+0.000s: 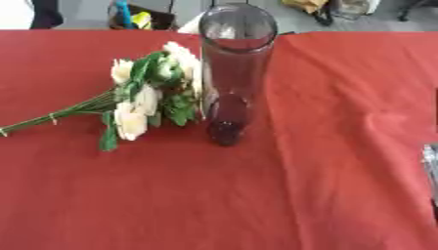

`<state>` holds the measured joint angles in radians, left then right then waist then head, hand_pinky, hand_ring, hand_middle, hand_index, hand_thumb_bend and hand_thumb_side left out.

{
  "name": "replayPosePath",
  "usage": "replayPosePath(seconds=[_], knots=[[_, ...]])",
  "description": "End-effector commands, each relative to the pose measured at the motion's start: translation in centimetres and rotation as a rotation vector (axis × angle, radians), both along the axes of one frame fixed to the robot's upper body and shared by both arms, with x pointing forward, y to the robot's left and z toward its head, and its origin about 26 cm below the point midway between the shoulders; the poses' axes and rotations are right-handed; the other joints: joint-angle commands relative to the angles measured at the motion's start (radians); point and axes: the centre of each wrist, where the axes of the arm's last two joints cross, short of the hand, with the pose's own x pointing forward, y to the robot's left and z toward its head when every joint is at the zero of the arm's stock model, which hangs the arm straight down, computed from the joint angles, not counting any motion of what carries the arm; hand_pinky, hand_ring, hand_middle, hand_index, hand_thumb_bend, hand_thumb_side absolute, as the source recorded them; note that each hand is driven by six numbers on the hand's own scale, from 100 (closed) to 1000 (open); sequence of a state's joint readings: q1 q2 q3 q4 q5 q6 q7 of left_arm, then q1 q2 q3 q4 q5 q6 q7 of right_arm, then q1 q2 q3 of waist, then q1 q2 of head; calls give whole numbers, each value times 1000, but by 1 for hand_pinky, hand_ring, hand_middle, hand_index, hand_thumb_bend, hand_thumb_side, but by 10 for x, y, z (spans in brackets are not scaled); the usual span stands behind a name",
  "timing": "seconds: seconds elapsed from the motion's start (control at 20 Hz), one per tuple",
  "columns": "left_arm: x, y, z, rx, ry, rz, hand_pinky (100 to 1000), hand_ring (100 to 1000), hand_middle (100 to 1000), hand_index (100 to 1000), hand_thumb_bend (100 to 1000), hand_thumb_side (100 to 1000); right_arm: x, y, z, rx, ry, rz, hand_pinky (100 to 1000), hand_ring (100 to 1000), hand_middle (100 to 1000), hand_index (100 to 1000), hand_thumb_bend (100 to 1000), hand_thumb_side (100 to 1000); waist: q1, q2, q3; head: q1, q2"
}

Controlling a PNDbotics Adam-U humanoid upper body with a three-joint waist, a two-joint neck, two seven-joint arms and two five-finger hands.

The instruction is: Arrange flowers into the vase.

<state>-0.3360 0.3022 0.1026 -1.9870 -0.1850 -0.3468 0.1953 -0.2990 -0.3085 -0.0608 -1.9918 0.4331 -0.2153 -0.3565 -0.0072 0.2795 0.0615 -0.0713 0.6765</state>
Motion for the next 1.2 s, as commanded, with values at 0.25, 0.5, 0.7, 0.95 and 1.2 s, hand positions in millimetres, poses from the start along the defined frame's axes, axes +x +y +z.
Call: replayPosePath(seconds=[0.25,0.5,0.7,0.95,1.2], knots=[[-5,25,46,269,-57,194,710,812,801,941,138,862,-1,-7,10,-44,-26,2,906,850,749,886,100,976,10,-40,2,24,56],[-6,25,69,400,9,271,699,810,804,942,154,826,-1,-9,12,-58,-31,13,903,848,749,885,100,978,9,-55,-1,35,58],[-9,26,92,560,52,331,704,818,818,946,182,810,-2,-10,12,-63,-24,17,903,848,749,885,100,979,12,-65,-2,38,58],[-9,29,115,838,199,392,716,831,836,940,197,791,-2,-10,10,-73,-14,24,903,848,749,886,100,979,16,-72,-8,37,52],[16,42,124,1061,337,416,743,871,876,1000,187,788,-3,-10,8,-79,-4,28,904,849,749,886,100,980,19,-72,-14,39,41]])
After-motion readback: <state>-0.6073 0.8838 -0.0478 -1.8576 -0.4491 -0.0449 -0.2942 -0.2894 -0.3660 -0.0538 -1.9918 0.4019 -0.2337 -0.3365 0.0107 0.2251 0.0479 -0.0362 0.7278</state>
